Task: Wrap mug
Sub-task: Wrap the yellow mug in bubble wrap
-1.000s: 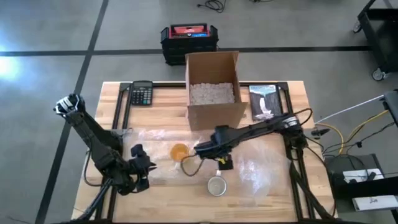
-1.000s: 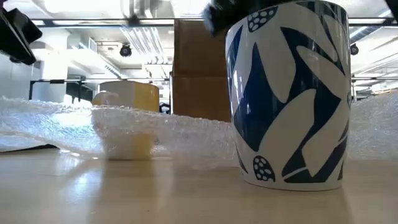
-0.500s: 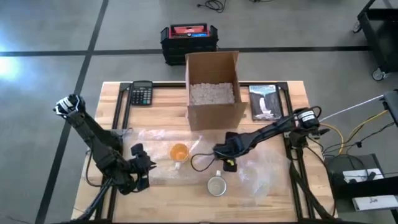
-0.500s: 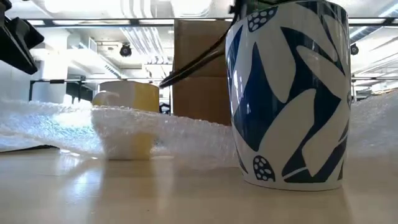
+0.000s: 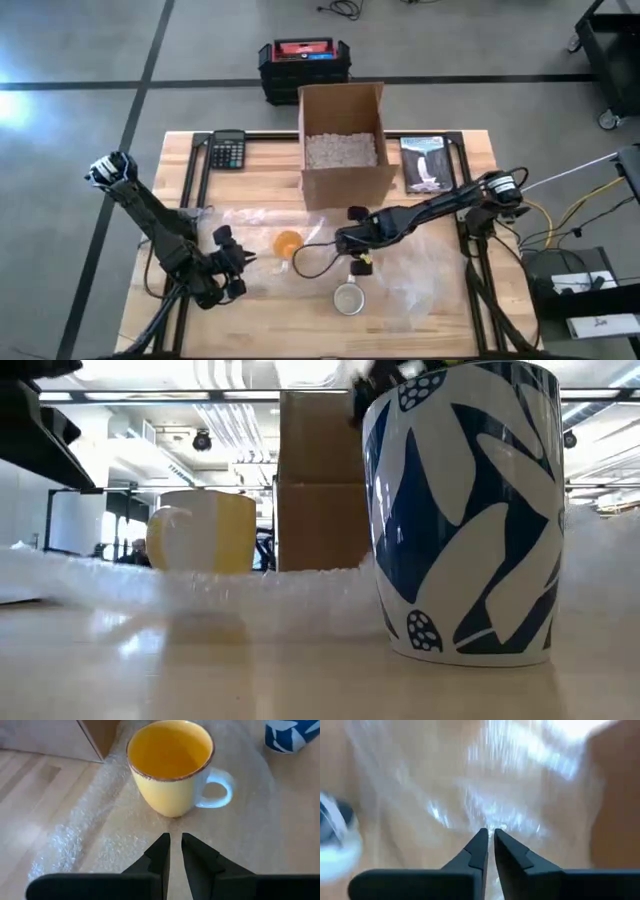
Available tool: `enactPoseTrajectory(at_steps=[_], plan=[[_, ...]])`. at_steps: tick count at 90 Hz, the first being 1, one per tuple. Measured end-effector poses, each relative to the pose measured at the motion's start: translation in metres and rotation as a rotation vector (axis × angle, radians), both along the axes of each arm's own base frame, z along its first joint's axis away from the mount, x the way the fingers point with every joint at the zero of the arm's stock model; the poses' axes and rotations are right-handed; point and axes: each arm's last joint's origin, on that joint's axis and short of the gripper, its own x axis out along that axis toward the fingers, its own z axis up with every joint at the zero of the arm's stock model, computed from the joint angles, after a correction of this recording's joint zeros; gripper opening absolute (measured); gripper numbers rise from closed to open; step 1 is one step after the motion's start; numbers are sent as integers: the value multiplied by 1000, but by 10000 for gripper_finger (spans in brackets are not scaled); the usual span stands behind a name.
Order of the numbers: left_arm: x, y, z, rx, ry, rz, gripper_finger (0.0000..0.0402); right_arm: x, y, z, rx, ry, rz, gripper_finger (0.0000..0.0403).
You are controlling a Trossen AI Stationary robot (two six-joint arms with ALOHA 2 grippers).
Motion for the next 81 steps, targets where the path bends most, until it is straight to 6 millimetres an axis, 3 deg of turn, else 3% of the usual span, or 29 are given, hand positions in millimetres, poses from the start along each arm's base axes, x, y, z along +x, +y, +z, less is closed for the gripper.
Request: enactPoseTrajectory(at_steps=[13, 26, 33, 44, 57, 67, 81], plan=[[0, 1, -5, -3, -3, 2, 36, 26, 3, 26, -2, -262, 78, 3], [1, 1, -6, -12, -11, 4, 36, 50, 2, 35, -11, -457, 110, 1], [1, 0, -4, -10, -11, -3, 36, 56, 0, 34, -14, -476, 105, 1], [2, -2, -3, -33, 6, -21, 36, 46, -2, 30, -22, -311, 95, 1], [1, -2, -4, -48, 26, -33, 36, 17, -6, 24, 28, 10, -21, 20], [2, -2, -4, -45, 23, -31, 36, -8, -9, 0, 15, 251, -113, 61], [2, -2, -3, -45, 19, -30, 36, -35, -6, -43, -9, 389, -134, 143]])
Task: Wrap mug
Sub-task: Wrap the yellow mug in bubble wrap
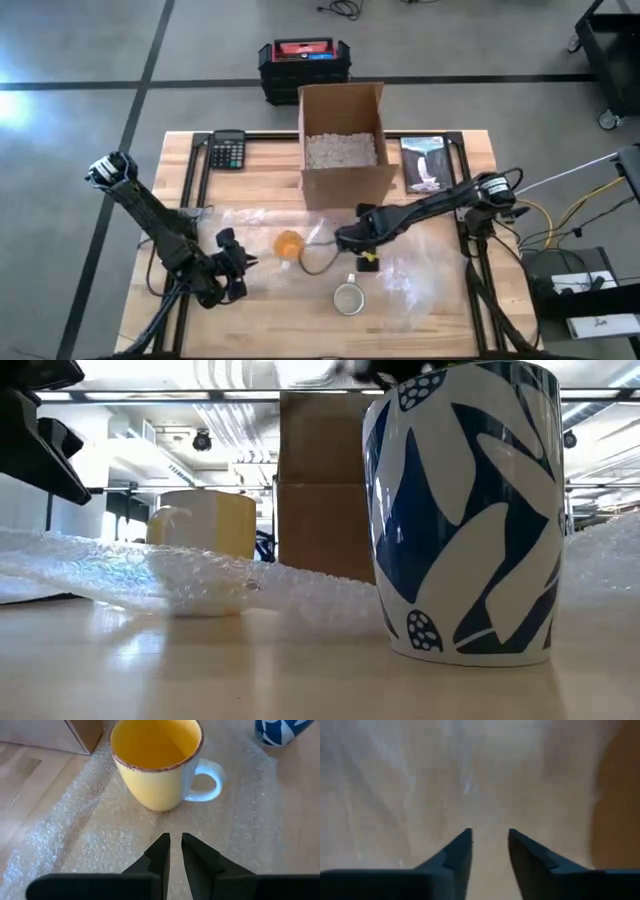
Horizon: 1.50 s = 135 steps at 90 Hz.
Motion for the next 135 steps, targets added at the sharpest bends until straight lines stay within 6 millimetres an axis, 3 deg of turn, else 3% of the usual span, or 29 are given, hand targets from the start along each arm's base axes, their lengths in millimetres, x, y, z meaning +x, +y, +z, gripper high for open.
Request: enactPoseTrajectory(at_steps=[12, 20, 27, 34, 47, 51, 80, 102, 113, 135], plan=[[0, 0, 0, -5, -4, 0, 36, -12, -3, -35, -1, -10, -24, 205], [0, -1, 0, -4, -5, -3, 36, -13, -6, -48, 7, -69, -36, 228], [1, -1, 0, -9, -9, -3, 36, -14, -6, -52, 2, -85, -30, 222], [1, -1, 1, -13, -13, -3, 36, -13, -6, -52, -23, -96, -18, 182], [1, -2, 1, -15, -16, -6, 36, -2, -6, -36, -56, -140, 44, 39], [1, -2, 1, -15, -16, -6, 36, 5, -5, -25, -68, -177, 70, 17], [2, -2, 1, -17, -19, -7, 36, 58, 4, 61, -108, -507, 195, 5], [2, -2, 2, -16, -23, -14, 36, 84, 11, 92, -10, -830, 224, 2], [3, -2, 3, -21, -42, -6, 36, 99, 11, 84, 50, -929, 232, 2], [17, -5, 32, 43, -138, -4, 36, 122, -1, 24, 61, -845, 147, 2]])
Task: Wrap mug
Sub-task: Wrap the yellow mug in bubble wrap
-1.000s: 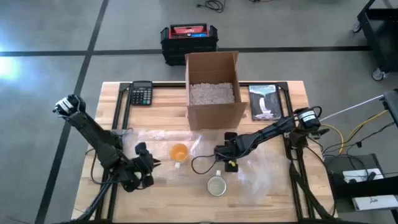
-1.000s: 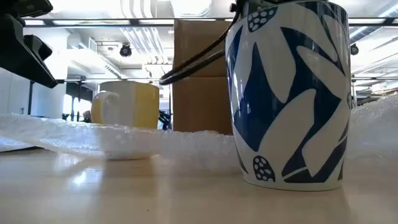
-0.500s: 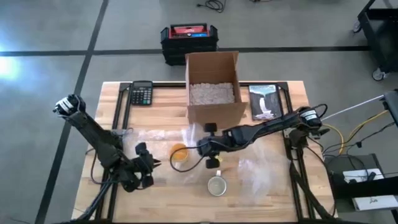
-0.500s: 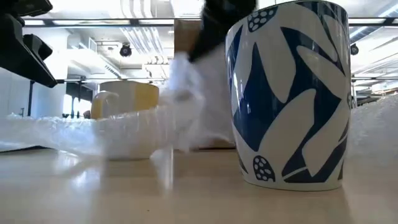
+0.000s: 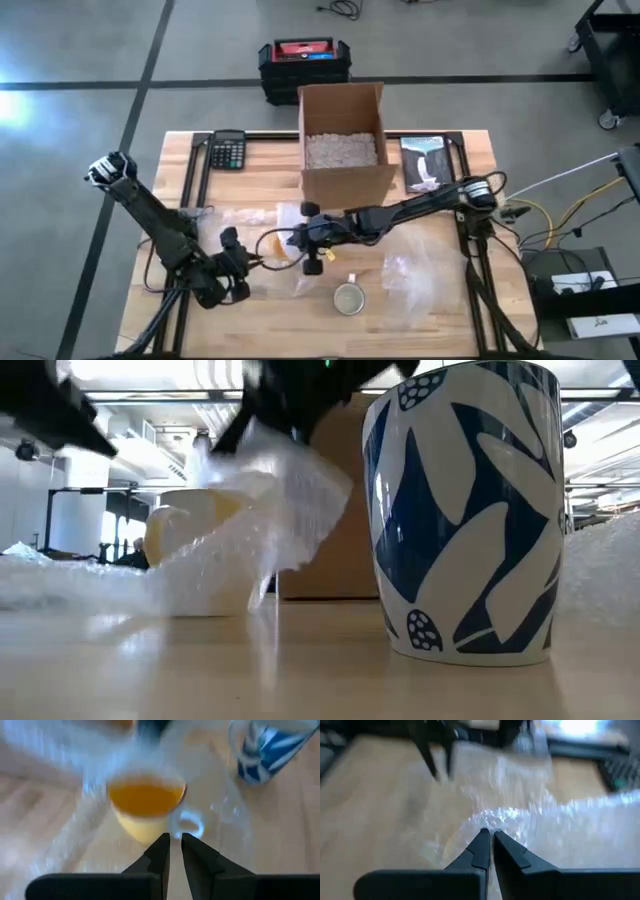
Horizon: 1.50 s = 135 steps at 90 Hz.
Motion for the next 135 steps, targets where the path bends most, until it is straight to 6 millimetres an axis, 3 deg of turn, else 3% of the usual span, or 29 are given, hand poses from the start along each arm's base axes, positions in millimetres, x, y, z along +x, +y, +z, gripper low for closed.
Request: enactPoseTrajectory(at_steps=[9, 19, 37, 55, 77, 95, 112, 135], plan=[[9, 5, 9, 50, -28, 14, 36, 2, -4, -16, 4, 49, -18, 2], [23, 16, 8, 82, -38, 42, 36, 3, -3, -16, 22, 46, -5, 2], [55, 36, -8, 27, 12, -6, 36, 3, -3, -15, 36, 44, -13, 2], [69, 42, -32, 40, 113, 0, 36, 1, -3, -13, 52, 55, -25, 7], [73, 39, -40, 41, 139, -8, 36, -13, -1, 35, 91, -22, 37, 73], [72, 40, -37, 25, 135, -25, 36, -45, -12, 72, -5, 82, -16, 135], [71, 40, -34, 23, 131, -35, 36, -62, -18, 38, -54, 355, -141, 142], [72, 40, -33, 24, 120, -45, 36, -23, 12, 20, 10, 45, 23, 90]])
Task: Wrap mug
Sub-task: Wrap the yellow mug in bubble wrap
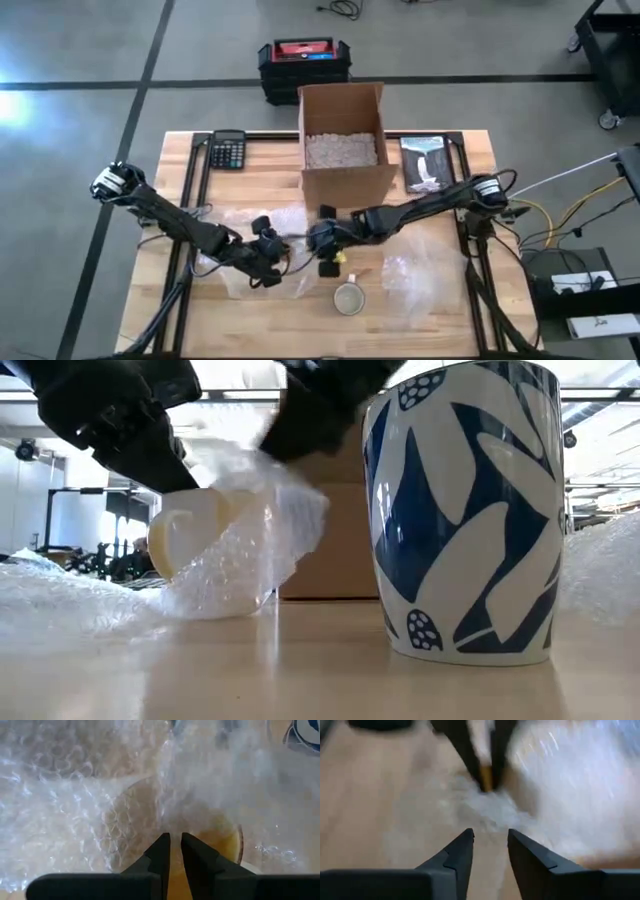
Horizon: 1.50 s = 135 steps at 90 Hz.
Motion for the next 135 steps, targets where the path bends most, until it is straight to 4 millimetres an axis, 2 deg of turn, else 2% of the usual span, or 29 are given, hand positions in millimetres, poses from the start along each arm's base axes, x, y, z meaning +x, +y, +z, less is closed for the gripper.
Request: enactPoseTrajectory(at_steps=[22, 30, 43, 58, 69, 79, 101, 117, 126, 135], plan=[[0, 0, 4, -14, 1, -13, 36, 21, -12, -27, -6, 43, -41, 18], [-1, -2, 20, -57, 23, -57, 36, 22, -11, -28, -7, 54, -37, 3], [-9, 0, 53, -103, 57, -81, 36, 21, -11, -32, -12, 87, -37, 7], [-16, 10, 71, 74, -39, 43, 36, 21, -11, -31, -11, 80, -37, 3], [-16, 21, 60, 241, -55, 178, 36, 21, -11, -31, -11, 80, -37, 2], [-13, 29, 43, 258, -44, 226, 36, 21, -11, -31, -11, 82, -37, 2], [6, 12, 11, -15, 15, -99, 36, 21, -10, -32, -6, 86, -30, 2], [10, 5, 1, -3, 39, -113, 36, 20, -10, -32, -7, 89, -27, 2], [14, 9, -5, 13, 39, -58, 36, 17, -12, -24, -17, 103, -38, 2], [15, 9, -7, 16, 49, -54, 36, 13, -13, 2, -21, 107, -43, 2]])
